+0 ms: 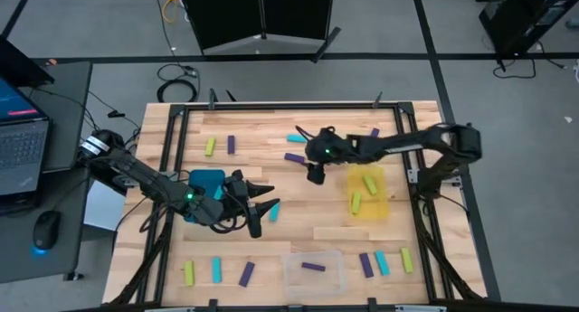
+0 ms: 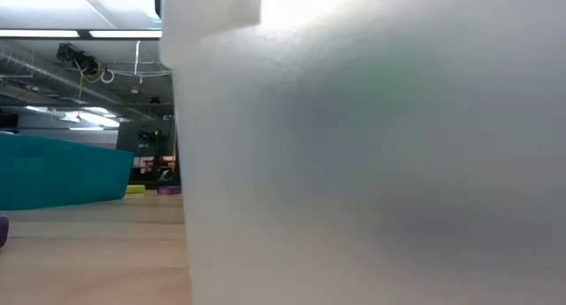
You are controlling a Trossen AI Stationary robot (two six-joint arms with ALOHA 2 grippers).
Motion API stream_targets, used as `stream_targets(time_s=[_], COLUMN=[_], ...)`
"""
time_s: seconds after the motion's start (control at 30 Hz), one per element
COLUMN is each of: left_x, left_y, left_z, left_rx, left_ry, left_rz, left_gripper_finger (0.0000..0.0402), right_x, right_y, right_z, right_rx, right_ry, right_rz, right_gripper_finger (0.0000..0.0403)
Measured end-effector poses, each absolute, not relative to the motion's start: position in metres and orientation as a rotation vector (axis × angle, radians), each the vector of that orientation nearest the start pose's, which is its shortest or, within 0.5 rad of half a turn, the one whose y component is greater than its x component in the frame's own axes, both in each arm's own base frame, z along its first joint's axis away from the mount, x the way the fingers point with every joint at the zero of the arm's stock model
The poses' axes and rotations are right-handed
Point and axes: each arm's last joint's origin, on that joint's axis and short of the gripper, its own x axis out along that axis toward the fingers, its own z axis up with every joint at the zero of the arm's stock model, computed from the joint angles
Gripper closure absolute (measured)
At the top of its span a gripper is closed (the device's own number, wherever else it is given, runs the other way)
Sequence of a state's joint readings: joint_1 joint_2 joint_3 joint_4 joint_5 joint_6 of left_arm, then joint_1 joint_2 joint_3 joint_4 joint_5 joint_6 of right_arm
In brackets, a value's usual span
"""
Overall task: Sort blocks
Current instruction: Put the violet block into the transparent bin
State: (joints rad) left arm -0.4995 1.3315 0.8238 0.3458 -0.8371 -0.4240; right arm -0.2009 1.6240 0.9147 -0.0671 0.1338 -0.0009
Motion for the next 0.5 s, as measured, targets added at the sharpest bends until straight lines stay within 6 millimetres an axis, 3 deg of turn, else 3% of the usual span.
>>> stream_targets(time_s=[0.27, 0.5], left_x=[0.262, 0.262], left_y=[-0.118, -0.118], left_z=[0.279, 0.279], left_rx=[-0.300, -0.294], left_ry=[0.058, 0.060], left_rz=[0.357, 0.356], left_gripper_finger=[0.0204, 0.0204], right_x=[0.334, 0.348], right_y=[-0.092, -0.097], right_z=[0.147, 0.134], right_rx=[0.046, 0.014], right_ry=[0.918, 0.974], right_rz=[-0.321, -0.312], right_gripper_finger=[0.0107, 0.0092])
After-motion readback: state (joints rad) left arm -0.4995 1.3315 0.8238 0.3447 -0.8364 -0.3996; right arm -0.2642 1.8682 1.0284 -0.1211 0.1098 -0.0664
